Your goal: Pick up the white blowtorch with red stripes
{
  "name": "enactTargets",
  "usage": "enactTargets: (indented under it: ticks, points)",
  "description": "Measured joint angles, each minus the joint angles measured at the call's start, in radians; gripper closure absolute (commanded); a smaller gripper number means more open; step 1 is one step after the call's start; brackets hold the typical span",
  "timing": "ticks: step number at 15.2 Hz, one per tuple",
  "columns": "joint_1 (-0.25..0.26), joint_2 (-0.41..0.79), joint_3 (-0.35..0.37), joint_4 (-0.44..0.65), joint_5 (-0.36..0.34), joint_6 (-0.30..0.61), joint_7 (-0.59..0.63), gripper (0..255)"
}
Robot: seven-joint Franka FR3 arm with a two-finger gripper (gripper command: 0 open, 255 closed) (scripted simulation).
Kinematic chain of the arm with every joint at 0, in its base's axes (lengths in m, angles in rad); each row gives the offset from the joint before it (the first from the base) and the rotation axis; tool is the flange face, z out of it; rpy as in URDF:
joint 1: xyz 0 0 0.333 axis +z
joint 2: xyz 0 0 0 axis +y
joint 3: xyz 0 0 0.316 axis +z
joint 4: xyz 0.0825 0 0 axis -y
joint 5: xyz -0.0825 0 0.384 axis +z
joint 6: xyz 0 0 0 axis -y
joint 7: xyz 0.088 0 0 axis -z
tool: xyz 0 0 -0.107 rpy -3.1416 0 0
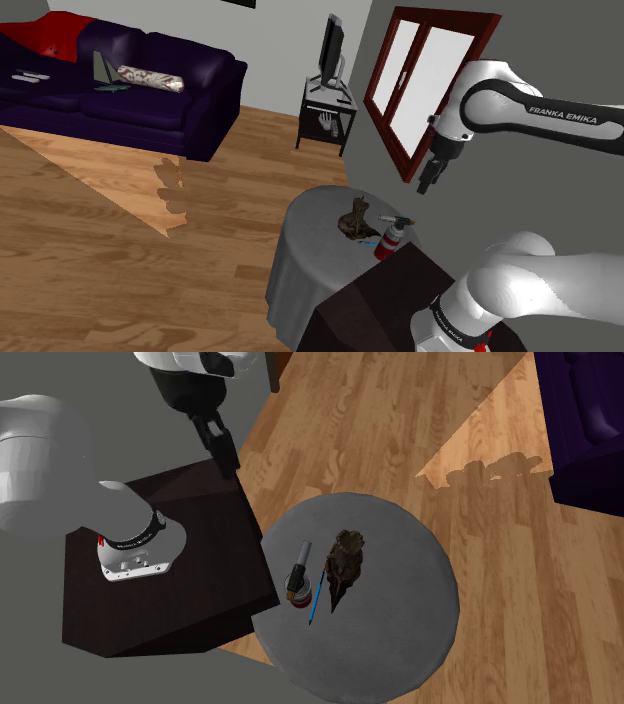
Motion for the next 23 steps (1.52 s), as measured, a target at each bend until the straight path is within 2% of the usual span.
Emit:
enactTargets:
  ticks: [7, 10, 14, 18, 20, 21, 22, 23]
  points:
    - [-0.036, 0.039, -0.189, -0.146, -0.146, 0.240, -0.236, 0]
    - [-0.048, 0.093, -0.282, -0.178, -0.207, 0.351, -0.342, 0]
    - [-0.027, 0.228, -0.416, -0.192, -0.262, 0.531, -0.479, 0]
    - [0.043, 0.406, -0.580, -0.164, -0.259, 0.717, -0.652, 0]
    - [0.120, 0.515, -0.680, -0.143, -0.208, 0.819, -0.760, 0]
    - [0.169, 0.571, -0.740, -0.132, -0.166, 0.869, -0.829, 0]
    - [0.239, 0.635, -0.808, -0.117, -0.100, 0.916, -0.910, 0]
    - [0.330, 0.705, -0.885, -0.101, 0.000, 0.958, -1.011, 0]
